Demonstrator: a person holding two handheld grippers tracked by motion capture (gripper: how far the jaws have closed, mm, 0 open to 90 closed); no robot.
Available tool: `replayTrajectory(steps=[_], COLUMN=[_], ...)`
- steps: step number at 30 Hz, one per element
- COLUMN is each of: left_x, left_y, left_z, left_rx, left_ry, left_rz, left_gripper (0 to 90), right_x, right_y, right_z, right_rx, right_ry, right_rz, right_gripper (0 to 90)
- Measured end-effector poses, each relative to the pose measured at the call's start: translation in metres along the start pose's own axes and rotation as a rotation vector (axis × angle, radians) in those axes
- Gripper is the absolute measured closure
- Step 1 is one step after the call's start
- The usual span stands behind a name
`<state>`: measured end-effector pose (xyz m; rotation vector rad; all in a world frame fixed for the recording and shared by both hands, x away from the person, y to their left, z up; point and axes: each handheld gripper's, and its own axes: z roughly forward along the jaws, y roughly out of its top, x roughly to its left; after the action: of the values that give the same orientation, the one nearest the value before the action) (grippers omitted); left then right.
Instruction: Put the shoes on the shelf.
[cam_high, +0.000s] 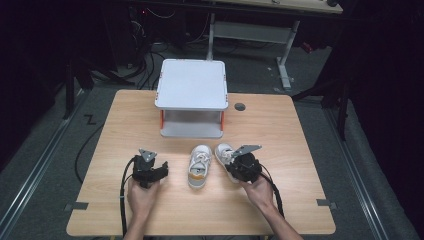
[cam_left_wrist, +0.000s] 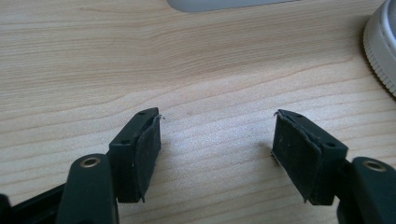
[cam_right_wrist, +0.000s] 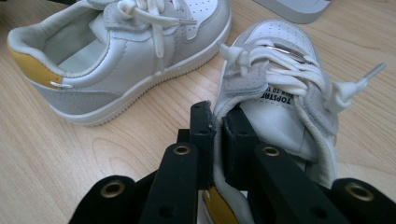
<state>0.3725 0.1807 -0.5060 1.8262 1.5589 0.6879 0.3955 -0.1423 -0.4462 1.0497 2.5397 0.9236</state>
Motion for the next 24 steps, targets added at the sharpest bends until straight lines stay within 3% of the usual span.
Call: replayTrajectory(steps=[5, 10, 19, 24], left_x=[0.0, 0.0, 0.0, 0.0], left_y=[0.0, 0.0, 0.0, 0.0], left_z=[0.0, 0.0, 0.0, 0.0], left_rx=[0.0, 0.0, 0.004, 0.005], left_ry=[-0.001, -0.002, 0.003, 0.003], left_rz=[0.0, -0.001, 0.008, 0.007], left_gripper=[32.7, 32.7, 32.9, 33.2], right_x=[0.008, 0.011, 0.018, 0.022], right_y=[0.003, 0.005, 0.009, 0.01], right_z=[0.007, 0.009, 0.012, 0.015], right_rx=[0.011, 0.014, 0.025, 0.017], right_ry=[-0.01, 0.014, 0.111, 0.134], right_rz=[-0.011, -0.01, 0.008, 0.017], right_gripper=[83.6, 80.6, 70.5, 66.7])
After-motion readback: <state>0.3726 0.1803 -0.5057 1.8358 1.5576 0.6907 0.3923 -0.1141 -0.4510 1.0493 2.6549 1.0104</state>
